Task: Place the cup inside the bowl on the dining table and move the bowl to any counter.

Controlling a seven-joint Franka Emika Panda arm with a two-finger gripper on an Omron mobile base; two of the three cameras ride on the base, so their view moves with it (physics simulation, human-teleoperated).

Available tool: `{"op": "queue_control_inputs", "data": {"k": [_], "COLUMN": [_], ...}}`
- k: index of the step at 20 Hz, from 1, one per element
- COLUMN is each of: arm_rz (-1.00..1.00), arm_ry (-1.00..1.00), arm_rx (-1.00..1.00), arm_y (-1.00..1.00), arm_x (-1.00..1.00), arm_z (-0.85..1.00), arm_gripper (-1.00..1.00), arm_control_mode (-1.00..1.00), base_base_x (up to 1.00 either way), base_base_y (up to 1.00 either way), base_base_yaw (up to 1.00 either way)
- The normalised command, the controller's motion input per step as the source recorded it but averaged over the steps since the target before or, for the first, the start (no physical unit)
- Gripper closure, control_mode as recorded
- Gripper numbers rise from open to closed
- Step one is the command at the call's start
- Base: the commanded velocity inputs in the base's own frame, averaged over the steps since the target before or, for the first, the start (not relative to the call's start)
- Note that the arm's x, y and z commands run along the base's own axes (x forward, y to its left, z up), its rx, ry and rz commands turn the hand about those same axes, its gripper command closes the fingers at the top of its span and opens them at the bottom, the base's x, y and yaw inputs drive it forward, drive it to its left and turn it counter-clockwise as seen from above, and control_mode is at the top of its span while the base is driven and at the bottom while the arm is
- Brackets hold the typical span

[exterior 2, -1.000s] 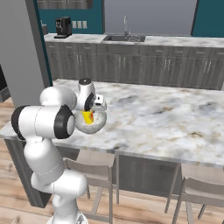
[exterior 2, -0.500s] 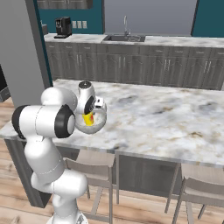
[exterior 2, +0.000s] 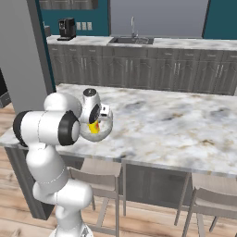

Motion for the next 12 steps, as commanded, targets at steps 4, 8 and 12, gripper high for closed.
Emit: {"op": "queue_control_inputs", "data": {"k": [4, 8, 12], "arm_rz": [0.00, 0.00, 0.00], "arm_ry": [0.00, 0.00, 0.00], "arm_rx": [0.00, 0.00, 0.00], "arm_y": [0.00, 0.00, 0.00], "arm_x": [0.00, 0.00, 0.00], "arm_z": [0.00, 0.00, 0.00], "arm_gripper": [1.00, 1.00, -1.00], "arm_control_mode": [-1.00, -1.00, -1.00], "base_base_x": [0.00, 0.00, 0.00], "base_base_y": [0.00, 0.00, 0.00], "base_base_yaw": [0.00, 0.00, 0.00]}}
